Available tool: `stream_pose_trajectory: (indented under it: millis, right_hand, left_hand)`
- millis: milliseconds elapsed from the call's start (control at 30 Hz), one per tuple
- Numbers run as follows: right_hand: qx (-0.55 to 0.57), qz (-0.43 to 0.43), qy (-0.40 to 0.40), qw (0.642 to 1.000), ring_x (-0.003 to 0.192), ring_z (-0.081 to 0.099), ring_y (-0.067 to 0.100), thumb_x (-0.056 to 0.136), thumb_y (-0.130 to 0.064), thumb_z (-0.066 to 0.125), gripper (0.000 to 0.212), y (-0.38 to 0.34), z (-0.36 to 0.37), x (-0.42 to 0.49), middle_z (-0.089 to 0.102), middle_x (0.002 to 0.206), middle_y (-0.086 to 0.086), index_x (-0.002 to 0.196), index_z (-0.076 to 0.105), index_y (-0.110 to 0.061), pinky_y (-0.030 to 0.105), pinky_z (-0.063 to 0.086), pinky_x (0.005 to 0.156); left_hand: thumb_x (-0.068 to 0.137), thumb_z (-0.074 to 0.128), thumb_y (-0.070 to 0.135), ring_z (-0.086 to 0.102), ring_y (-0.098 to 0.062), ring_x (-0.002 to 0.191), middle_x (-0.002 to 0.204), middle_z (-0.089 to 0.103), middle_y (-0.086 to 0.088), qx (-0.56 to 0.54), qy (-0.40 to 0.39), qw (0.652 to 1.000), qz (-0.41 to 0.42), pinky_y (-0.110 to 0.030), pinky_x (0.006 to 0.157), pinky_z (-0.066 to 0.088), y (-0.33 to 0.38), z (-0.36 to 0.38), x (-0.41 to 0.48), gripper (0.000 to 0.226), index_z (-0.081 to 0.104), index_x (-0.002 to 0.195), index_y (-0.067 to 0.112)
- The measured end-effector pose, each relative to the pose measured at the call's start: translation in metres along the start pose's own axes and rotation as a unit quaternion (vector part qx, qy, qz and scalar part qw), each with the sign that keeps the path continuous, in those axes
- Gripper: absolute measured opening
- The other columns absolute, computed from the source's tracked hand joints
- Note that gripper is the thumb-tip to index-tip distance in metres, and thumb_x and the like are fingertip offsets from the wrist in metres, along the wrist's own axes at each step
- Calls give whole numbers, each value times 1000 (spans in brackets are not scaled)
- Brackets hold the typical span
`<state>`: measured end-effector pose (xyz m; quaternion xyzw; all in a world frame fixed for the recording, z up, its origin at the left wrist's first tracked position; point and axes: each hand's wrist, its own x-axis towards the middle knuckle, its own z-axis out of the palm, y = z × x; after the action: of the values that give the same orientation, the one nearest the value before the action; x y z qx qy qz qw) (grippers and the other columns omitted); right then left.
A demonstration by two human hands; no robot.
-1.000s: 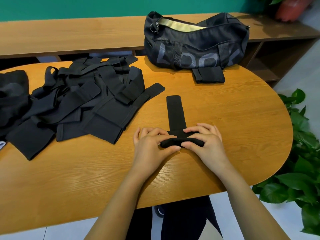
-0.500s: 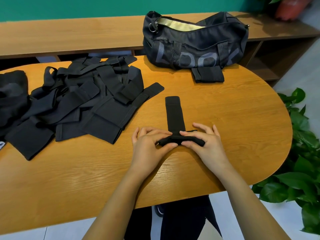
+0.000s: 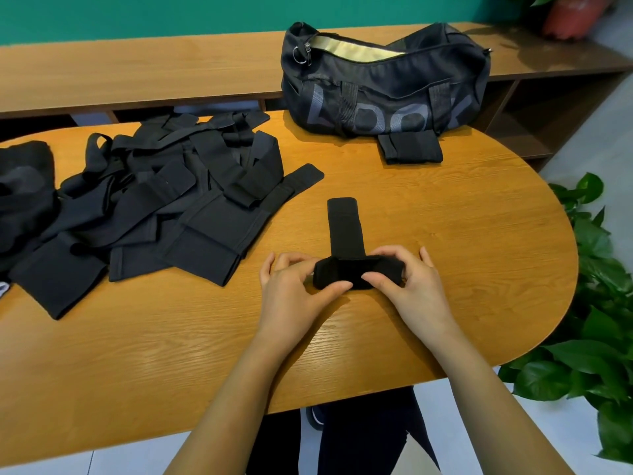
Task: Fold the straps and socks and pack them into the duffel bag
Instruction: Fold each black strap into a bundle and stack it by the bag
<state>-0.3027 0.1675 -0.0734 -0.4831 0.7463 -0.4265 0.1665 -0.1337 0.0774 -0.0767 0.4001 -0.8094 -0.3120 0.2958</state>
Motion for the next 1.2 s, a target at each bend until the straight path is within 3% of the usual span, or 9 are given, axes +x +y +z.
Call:
stream_pose_trajectory:
  millis: [100, 267, 433, 667, 767, 867, 967, 1033, 1200]
  right_hand:
    - [18, 4, 7, 1000, 110, 57, 1, 85, -34, 71, 26, 1, -1, -1, 66, 98, -21, 107, 57, -35, 33, 1, 122]
    - [-23, -3, 8, 1000, 118, 40, -9, 75, -48, 73, 52, 1, -1, -2, 57, 114, -17, 120, 53, -35, 41, 11, 122]
    - [12, -7, 34, 999, 112, 52, -3, 77, -40, 74, 56, -4, 2, 0, 55, 90, -35, 124, 44, -34, 53, 32, 112]
    - [-23, -19, 46, 998, 94, 58, 14, 73, -34, 80, 82, 0, 4, -2, 54, 69, -10, 141, 34, -24, 48, 30, 114]
    - [-50, -26, 47, 997, 84, 52, 11, 72, -33, 82, 82, 3, 5, -1, 49, 74, -10, 140, 36, -24, 50, 35, 108]
    - [-77, -21, 52, 995, 101, 43, 8, 73, -36, 81, 75, 3, 4, -1, 48, 95, -15, 136, 42, -29, 48, 38, 103]
    - [-112, -85, 20, 990, 135, 28, 10, 82, -33, 75, 54, 6, 3, -2, 44, 137, -21, 131, 53, -38, 54, 25, 113]
    - [-133, -104, -14, 985, 144, 21, 9, 92, -31, 64, 39, 8, 4, -3, 43, 142, -26, 129, 57, -41, 55, 8, 118]
    - [-141, -76, -34, 986, 144, 22, 4, 97, -51, 33, 41, 7, 6, -2, 47, 137, -27, 129, 56, -43, 47, -2, 121]
  left_hand:
    - [79, 73, 43, 29, 26, 103, 94, 45, 35, 12, -3, 1000, 12, -31, 114, 4, -2, 2, -1, 27, 71, 103, 30]
    - [86, 68, 39, 46, 1, 109, 93, 55, 27, -3, 25, 1000, 2, -36, 117, 8, -2, 3, 1, 21, 70, 104, 29]
    - [90, 65, 30, 54, 4, 111, 95, 68, 21, -30, 31, 999, -3, -36, 117, 10, -1, 4, 2, 38, 48, 125, 30]
    - [87, 67, 36, 58, 0, 89, 75, 62, 10, -2, 48, 998, -30, -38, 115, 20, -3, 6, 2, 73, 25, 146, 32]
    - [84, 70, 36, 53, -4, 84, 74, 54, 10, 27, 48, 998, -35, -32, 109, 24, -2, 6, 2, 76, 28, 147, 28]
    - [83, 73, 34, 48, -7, 93, 89, 52, 13, 45, 52, 997, -24, -32, 101, 27, 0, 4, 2, 68, 38, 142, 28]
    - [85, 70, 34, 38, -11, 119, 124, 52, 13, 71, 39, 996, 27, -43, 106, 26, -1, 4, 1, 35, 61, 119, 35]
    - [85, 65, 43, 36, -10, 126, 130, 53, 19, 72, 10, 997, 40, -50, 111, 18, -2, 3, 1, 21, 70, 105, 38]
    - [69, 60, 71, 27, -8, 135, 136, 49, 24, 104, -54, 992, 49, -48, 115, 4, -2, 1, 0, 53, 66, 114, 44]
